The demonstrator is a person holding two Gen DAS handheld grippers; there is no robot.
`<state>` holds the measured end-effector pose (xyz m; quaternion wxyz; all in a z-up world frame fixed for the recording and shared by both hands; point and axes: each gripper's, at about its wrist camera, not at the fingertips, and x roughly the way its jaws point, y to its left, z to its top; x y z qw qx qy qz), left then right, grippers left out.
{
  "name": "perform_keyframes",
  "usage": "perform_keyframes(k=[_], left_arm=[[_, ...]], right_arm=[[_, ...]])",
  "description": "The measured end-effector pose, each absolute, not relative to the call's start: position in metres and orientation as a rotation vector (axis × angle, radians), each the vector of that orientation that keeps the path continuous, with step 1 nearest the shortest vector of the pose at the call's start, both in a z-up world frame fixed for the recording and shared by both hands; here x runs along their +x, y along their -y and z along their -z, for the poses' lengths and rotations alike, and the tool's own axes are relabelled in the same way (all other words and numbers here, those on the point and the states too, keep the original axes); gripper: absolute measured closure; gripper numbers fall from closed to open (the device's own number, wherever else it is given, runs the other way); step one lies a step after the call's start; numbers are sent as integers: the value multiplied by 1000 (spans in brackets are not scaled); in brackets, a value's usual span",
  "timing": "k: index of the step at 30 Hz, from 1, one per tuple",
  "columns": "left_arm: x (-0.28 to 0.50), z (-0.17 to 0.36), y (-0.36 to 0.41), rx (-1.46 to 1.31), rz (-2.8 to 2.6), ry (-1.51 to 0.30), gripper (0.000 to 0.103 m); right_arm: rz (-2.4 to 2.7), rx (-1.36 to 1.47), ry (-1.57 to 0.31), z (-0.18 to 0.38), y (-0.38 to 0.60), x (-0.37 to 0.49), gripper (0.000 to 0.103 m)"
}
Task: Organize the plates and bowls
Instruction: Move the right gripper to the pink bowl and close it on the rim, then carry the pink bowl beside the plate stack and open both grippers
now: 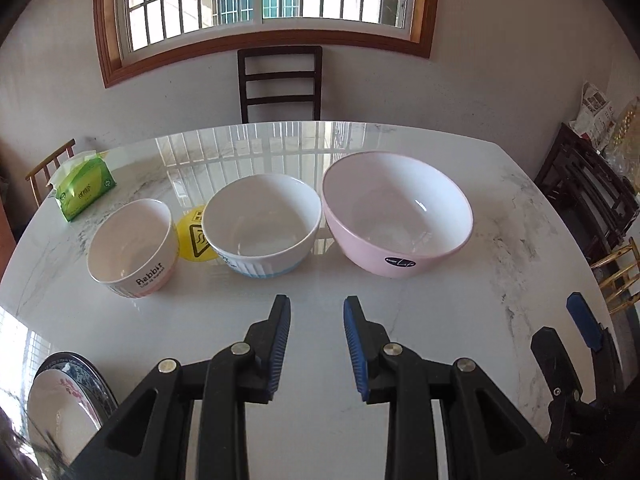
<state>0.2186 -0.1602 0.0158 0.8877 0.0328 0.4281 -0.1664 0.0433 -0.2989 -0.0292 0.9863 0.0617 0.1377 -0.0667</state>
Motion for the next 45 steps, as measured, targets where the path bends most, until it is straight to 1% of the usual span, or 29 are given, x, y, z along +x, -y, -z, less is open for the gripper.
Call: perform_keyframes(k=[2,4,8,10,12,13,14,15,16,19,22,28,29,31,32,34,38,41,45], left_arm=[[233,-17,160,3,380,-951,75],[248,-20,160,-50,397,-992,75],[273,-22,169,-96,418,-1065,75],[288,-17,169,-150,430,-1123,75],[301,-9,166,-233,432,-1189,75],[307,-5,164,-268,426,-1211,75],[311,-2,164,-288,420,-1227,75],[316,2,165,-298,412,-1245,74],[319,5,165,-321,414,-1254,74],[326,9,165,-365,393,-1274,74],[331,12,167,-367,377,-1280,74],[338,20,171,-424,349,-1294,74],[339,22,173,-430,341,-1297,74],[339,26,176,-432,332,-1303,74],[339,28,177,-430,328,-1309,76],[339,31,180,-416,342,-1321,82],[330,22,193,-245,288,-1317,89],[306,12,191,-181,288,-1302,89],[262,-4,172,-138,291,-1274,89]], right_arm=[[82,181,-323,29,310,52,13],[18,280,-374,26,329,64,21],[-119,427,-534,19,365,108,26],[-173,513,-605,17,383,134,27],[-217,584,-667,16,399,160,32],[-218,606,-682,14,405,171,33],[-225,595,-716,11,407,185,33],[-221,570,-745,8,408,197,38],[-202,543,-759,4,409,205,40],[-191,453,-809,-3,403,232,43],[-153,372,-856,-3,399,258,44],[-138,342,-978,12,399,302,44],[-140,326,-1001,15,397,308,45],[-137,307,-1035,22,393,318,57],[-134,299,-1057,26,392,321,61],[-146,293,-1104,36,388,326,82],[-168,265,-1158,44,379,324,95],[-177,236,-1171,44,372,313,95],[-226,265,-1184,38,368,283,93]])
